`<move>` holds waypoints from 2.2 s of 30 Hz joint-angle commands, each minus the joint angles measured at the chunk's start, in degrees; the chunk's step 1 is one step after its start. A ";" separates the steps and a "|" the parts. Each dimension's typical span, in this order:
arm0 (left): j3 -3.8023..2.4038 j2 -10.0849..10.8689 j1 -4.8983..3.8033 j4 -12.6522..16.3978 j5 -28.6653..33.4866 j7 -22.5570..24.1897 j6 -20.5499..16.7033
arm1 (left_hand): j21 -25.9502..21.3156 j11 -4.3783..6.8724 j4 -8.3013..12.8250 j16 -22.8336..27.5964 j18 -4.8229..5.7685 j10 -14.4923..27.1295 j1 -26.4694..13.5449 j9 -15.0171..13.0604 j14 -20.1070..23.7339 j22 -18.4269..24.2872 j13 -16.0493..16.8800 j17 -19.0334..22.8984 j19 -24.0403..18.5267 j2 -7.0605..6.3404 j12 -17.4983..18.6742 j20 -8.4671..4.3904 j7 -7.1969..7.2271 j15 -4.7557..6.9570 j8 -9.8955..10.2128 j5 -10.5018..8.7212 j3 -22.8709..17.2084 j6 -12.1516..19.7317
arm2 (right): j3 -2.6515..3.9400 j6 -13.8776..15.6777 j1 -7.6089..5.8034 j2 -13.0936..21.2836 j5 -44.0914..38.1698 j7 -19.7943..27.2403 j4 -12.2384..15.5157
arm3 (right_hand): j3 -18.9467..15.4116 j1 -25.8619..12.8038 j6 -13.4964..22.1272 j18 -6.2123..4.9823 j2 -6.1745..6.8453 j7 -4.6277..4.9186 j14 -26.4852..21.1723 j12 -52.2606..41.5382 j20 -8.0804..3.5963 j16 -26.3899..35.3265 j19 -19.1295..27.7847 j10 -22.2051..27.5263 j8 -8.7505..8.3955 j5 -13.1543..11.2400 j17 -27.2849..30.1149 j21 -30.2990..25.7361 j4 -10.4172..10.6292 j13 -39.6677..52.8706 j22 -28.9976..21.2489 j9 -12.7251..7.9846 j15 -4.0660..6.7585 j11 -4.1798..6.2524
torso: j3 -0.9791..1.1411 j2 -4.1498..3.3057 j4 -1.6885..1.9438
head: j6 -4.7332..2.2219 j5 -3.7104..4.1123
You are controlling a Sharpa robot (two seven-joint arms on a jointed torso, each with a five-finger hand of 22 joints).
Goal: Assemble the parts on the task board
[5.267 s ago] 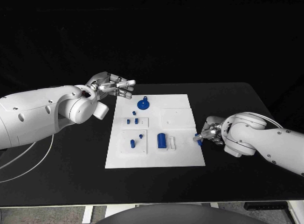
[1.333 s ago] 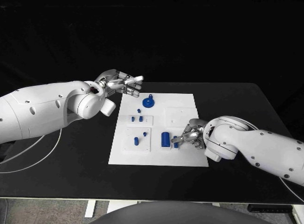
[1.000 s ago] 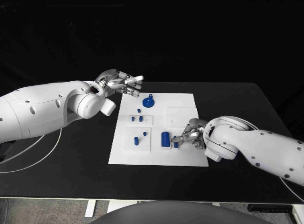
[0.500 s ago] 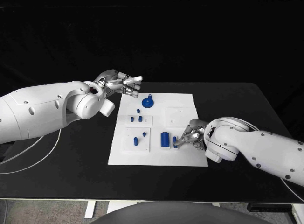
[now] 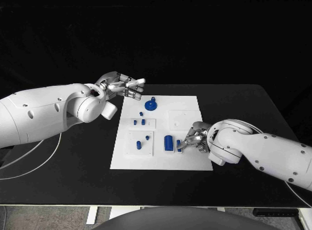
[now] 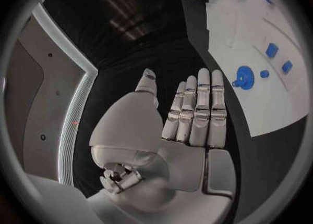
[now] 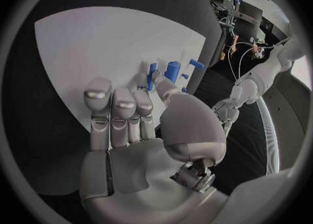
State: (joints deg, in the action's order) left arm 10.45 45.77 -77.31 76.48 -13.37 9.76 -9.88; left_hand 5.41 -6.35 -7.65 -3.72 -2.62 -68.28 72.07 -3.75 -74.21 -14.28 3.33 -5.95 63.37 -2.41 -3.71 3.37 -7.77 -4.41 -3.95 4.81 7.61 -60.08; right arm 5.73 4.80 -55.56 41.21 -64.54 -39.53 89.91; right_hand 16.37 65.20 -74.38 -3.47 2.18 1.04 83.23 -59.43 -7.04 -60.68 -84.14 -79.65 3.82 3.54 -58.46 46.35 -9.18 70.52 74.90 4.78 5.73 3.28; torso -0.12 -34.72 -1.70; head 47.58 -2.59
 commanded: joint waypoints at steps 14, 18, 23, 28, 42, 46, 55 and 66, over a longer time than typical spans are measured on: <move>-0.04 -0.50 -0.06 -1.38 1.96 3.00 -1.37 | 0.38 0.37 1.15 0.10 0.63 -0.43 0.04 0.00 0.04 0.15 0.08 0.01 -0.03 0.97 0.11 0.10 0.39 -0.06 0.07 0.58 0.47 -1.06 | 2.33 6.75 0.44 3.22 11.66 15.13 -1.55 | -24.18 1.42 8.40 -0.96 6.01 2.74 -1.25 5.05 0.78 5.51 -2.22 4.32 -0.10 8.72 2.01 -9.66 21.16 -4.65 3.63 0.44 -0.70 -1.85 | -0.14 0.44 -0.31 | -3.76 -0.25; -0.04 -1.22 -0.06 -2.77 4.03 4.59 -2.47 | 0.06 0.58 2.64 0.13 0.85 -1.05 1.03 -0.03 0.63 0.29 0.07 0.33 -0.68 2.30 0.12 0.24 0.75 -0.17 0.05 1.41 0.98 -1.87 | 4.41 9.36 0.00 3.57 16.94 24.27 -4.40 | -24.14 1.99 8.64 -1.38 4.85 2.84 -1.31 4.99 0.89 5.59 -2.24 4.46 -0.14 7.80 1.72 -10.48 19.87 -4.93 3.79 0.51 -0.76 -1.89 | -0.27 1.02 -0.28 | -4.95 -0.58; -0.03 -2.21 -0.06 -4.94 6.12 6.01 -3.37 | -0.61 0.75 4.29 0.15 1.03 -1.67 2.02 0.00 1.69 0.77 0.05 0.83 -1.29 3.93 0.19 0.49 1.06 -0.40 0.15 2.10 2.13 -2.79 | 5.70 11.37 -1.94 2.98 23.30 35.90 -10.63 | -26.16 1.66 8.42 -1.73 0.31 2.89 -2.68 7.61 1.23 9.48 -1.30 6.16 -0.18 9.42 5.01 -18.54 12.28 -7.31 1.84 0.54 -1.09 -2.01 | -0.39 2.01 -0.54 | -6.02 -1.35; -0.04 -3.66 -0.07 -7.87 8.39 6.99 -4.22 | -1.05 0.71 5.45 0.23 0.91 -1.00 3.57 0.02 3.69 1.26 0.04 1.40 -1.91 4.79 0.22 0.96 1.14 -0.66 0.17 2.89 2.43 -2.57 | 6.13 11.22 -4.34 1.51 29.15 44.83 -18.37 | -28.72 4.26 8.95 -1.18 -4.21 3.53 -7.32 25.95 3.19 25.20 2.99 10.73 -0.16 12.15 16.97 -42.20 5.45 -28.68 -15.30 -0.04 -2.93 -3.40 | -0.27 2.81 -0.70 | -7.57 -1.90; -0.11 -9.25 0.15 -17.78 15.34 11.17 -4.80 | -1.33 0.83 7.22 0.31 -7.44 6.33 3.66 0.25 15.52 7.55 -0.05 2.45 -9.46 5.30 0.44 10.42 2.55 -1.28 0.48 3.92 2.30 1.27 | 6.61 7.10 -6.04 -3.60 39.62 53.86 -32.38 | -22.29 5.79 15.56 -6.11 -7.58 6.03 -22.66 55.99 18.59 57.16 29.11 20.01 -0.29 11.99 55.01 -41.92 -0.37 -67.20 -70.92 -1.24 -13.09 -10.80 | 0.41 3.48 -1.47 | -10.98 -2.60; -0.15 -8.85 0.32 -16.99 11.88 8.19 -4.56 | -5.41 6.35 7.65 3.72 2.62 27.29 -21.81 3.75 74.21 14.28 -3.33 5.95 -63.37 2.41 3.71 -3.37 7.77 4.41 3.95 -4.81 -7.61 60.08 | 6.42 9.43 -5.95 -3.33 35.84 49.67 -31.60 | -16.37 -18.12 74.38 3.47 -2.18 -1.04 -43.09 59.43 7.04 60.68 84.14 79.65 -3.82 -3.54 58.46 -46.35 9.18 -70.52 -74.90 -4.78 -5.73 -3.28 | 0.19 3.42 -1.20 | -10.52 -2.42; -2.74 -6.89 4.55 -9.32 12.25 11.17 -12.02 | -5.41 6.35 7.65 3.72 2.62 68.28 -72.07 3.75 74.21 14.28 -3.33 5.95 -63.37 2.41 3.71 -3.37 7.77 4.41 3.95 -4.81 -7.61 60.08 | 3.48 16.67 -5.62 -1.68 42.80 54.43 -23.93 | -16.37 -65.20 74.38 3.47 -2.18 -1.04 -83.23 59.43 7.04 60.68 84.14 79.65 -3.82 -3.54 58.46 -46.35 9.18 -70.52 -74.90 -4.78 -5.73 -3.28 | 0.14 3.51 0.84 | -12.41 1.11; -8.80 -2.33 14.46 8.60 13.13 18.14 -29.48 | -5.41 6.35 7.65 3.72 2.62 68.28 -72.07 3.75 74.21 14.28 -3.33 5.95 -63.37 2.41 3.71 -3.37 7.77 4.41 3.95 -4.81 -7.61 60.08 | -3.58 34.04 -4.84 2.28 59.47 65.86 -5.55 | -16.37 -65.20 74.38 3.47 -2.18 -1.04 -83.23 59.43 7.04 60.68 84.14 79.65 -3.82 -3.54 58.46 -46.35 9.18 -70.52 -74.90 -4.78 -5.73 -3.28 | 0.12 3.54 1.70 | -13.20 2.59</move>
State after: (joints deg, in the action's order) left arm 1.82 43.26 -63.05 84.06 -0.76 23.22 -31.14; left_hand 0.28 -0.12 -0.09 -0.39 -1.28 -2.40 5.20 -0.14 -1.89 -0.19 0.13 -0.14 1.53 0.12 -0.32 0.30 -0.15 -0.13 -0.38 0.47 0.50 -1.88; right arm 2.14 30.83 -60.44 43.22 -12.63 19.98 83.39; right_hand -0.13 4.07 -1.95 -0.77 -0.13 0.15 2.14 -0.35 0.24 -0.32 -1.51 -2.02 0.44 0.66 -0.15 0.41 -0.54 0.13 0.16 0.15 -0.21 -0.21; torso 0.00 -31.18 -0.18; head 34.41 -0.09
